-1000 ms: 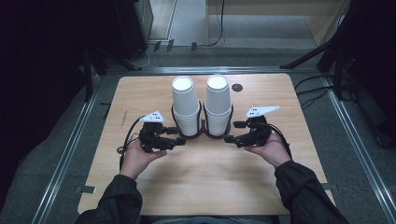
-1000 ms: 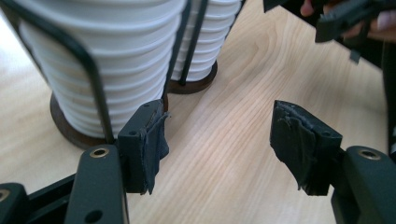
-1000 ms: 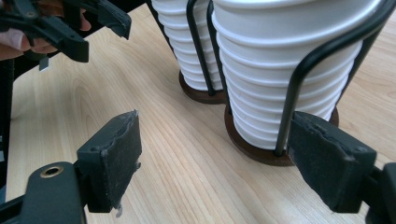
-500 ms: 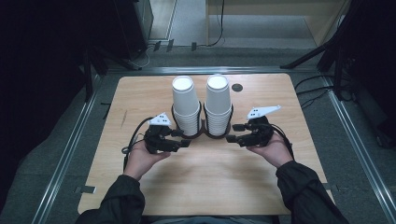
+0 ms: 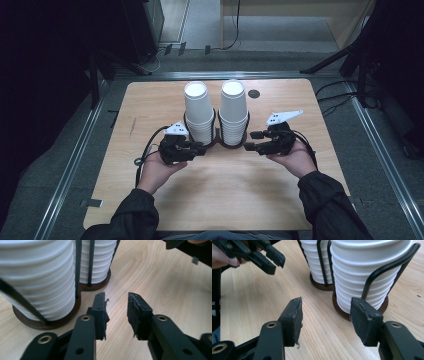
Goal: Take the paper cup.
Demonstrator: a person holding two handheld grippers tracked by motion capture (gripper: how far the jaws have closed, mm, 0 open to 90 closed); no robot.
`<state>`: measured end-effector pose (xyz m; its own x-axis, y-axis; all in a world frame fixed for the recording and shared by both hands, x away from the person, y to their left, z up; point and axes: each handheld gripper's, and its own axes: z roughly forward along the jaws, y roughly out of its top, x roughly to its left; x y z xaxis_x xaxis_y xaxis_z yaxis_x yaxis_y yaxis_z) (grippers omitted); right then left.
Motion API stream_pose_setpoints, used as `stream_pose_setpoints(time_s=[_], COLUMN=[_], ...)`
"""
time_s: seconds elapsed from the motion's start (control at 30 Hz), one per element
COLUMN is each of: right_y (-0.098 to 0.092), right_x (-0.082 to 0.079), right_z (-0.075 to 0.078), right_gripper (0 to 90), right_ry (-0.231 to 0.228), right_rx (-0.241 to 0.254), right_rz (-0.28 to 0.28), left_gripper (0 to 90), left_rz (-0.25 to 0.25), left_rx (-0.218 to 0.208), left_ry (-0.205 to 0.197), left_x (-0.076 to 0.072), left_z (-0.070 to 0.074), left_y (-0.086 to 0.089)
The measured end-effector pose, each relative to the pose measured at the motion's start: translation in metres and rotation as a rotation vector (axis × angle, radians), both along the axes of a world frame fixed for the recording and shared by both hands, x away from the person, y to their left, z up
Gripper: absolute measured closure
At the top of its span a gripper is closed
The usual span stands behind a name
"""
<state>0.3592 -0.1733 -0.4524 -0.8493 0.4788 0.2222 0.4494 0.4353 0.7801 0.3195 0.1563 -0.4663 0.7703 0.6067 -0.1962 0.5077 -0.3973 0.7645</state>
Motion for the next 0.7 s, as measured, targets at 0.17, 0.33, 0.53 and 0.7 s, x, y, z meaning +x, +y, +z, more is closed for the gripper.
stream_pose_setpoints(time_s=[0.17,0.33,0.53,0.7], right_y=[0.0,0.0,0.001,0.001], right_x=[0.002,0.005,0.014,0.023], right_z=[0.007,0.017,0.033,0.046], right_gripper=[37.5,35.2,34.8,32.7], right_ry=[-0.009,-0.036,-0.051,-0.059], right_rx=[-0.003,-0.03,-0.059,-0.055], right_rz=[-0.011,0.001,0.0,-0.014], left_gripper=[81.7,87.1,89.7,90.0], left_rz=[0.021,0.001,-0.009,0.01], left_rx=[-0.001,0.026,-0.007,-0.031], left_ry=[0.014,0.025,0.014,0.004], left_x=[0.004,0.006,0.013,0.019], left_z=[0.002,0.002,0.012,0.02], left_y=[-0.012,-0.026,-0.04,-0.045])
